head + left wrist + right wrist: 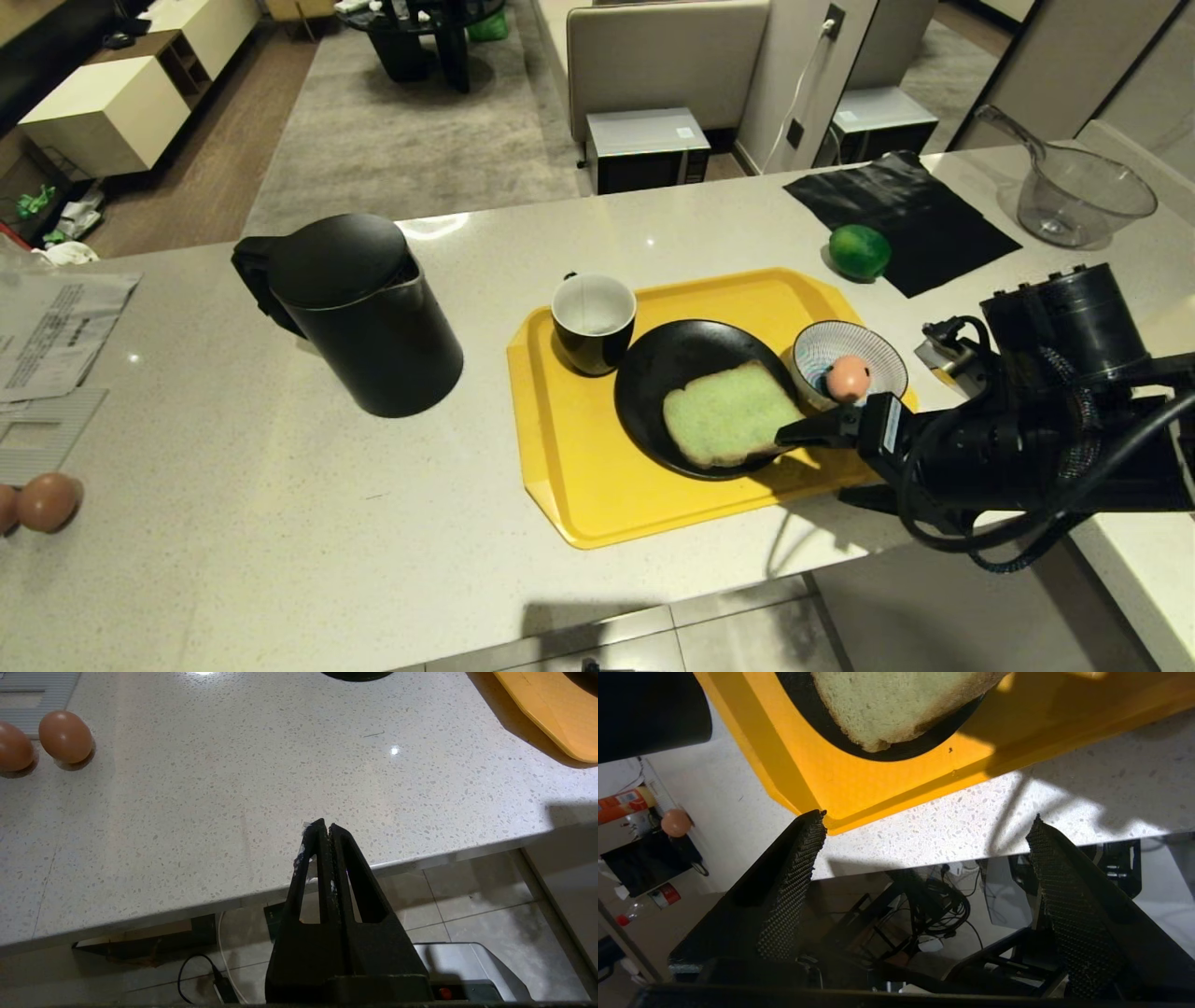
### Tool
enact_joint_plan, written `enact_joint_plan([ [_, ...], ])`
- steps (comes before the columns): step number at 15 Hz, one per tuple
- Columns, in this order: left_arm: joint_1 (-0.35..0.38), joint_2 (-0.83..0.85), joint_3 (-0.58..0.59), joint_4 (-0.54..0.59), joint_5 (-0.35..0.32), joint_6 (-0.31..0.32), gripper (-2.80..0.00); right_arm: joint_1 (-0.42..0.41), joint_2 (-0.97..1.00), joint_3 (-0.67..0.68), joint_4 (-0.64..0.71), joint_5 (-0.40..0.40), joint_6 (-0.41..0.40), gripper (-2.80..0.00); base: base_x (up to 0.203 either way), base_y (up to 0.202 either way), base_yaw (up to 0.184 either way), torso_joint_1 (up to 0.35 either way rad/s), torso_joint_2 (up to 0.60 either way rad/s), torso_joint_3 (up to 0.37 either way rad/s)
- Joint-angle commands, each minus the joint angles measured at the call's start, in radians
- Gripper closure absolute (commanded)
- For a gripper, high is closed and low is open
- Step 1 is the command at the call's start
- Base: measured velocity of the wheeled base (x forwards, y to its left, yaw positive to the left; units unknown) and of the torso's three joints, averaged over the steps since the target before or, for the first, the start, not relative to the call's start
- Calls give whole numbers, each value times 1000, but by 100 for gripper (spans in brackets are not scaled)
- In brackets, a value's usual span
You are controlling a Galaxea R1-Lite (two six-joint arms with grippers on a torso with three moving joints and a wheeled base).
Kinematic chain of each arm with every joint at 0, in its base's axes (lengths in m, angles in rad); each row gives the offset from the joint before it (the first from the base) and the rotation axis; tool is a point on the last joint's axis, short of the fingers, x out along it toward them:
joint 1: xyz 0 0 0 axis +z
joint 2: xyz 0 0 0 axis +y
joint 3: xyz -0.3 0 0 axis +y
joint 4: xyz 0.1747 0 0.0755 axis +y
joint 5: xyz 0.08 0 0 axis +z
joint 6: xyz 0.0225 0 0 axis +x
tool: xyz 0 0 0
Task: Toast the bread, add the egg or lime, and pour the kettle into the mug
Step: Pick up the bread slice
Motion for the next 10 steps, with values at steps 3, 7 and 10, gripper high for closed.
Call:
enact_joint_plan([
  [3, 0, -1, 0, 0, 0, 0, 0, -2, 61, -4, -54, -2, 2, -280, 0, 0, 0, 0, 0, 0],
  [7, 0, -1, 0, 0, 0, 0, 0, -14, 109, -6, -119, -4, -7, -280, 0, 0, 0, 0, 0, 0],
  [10, 0, -1, 0, 0, 0, 0, 0, -47, 119, -7, -125, -3, -18, -280, 0, 0, 0, 0, 0, 0],
])
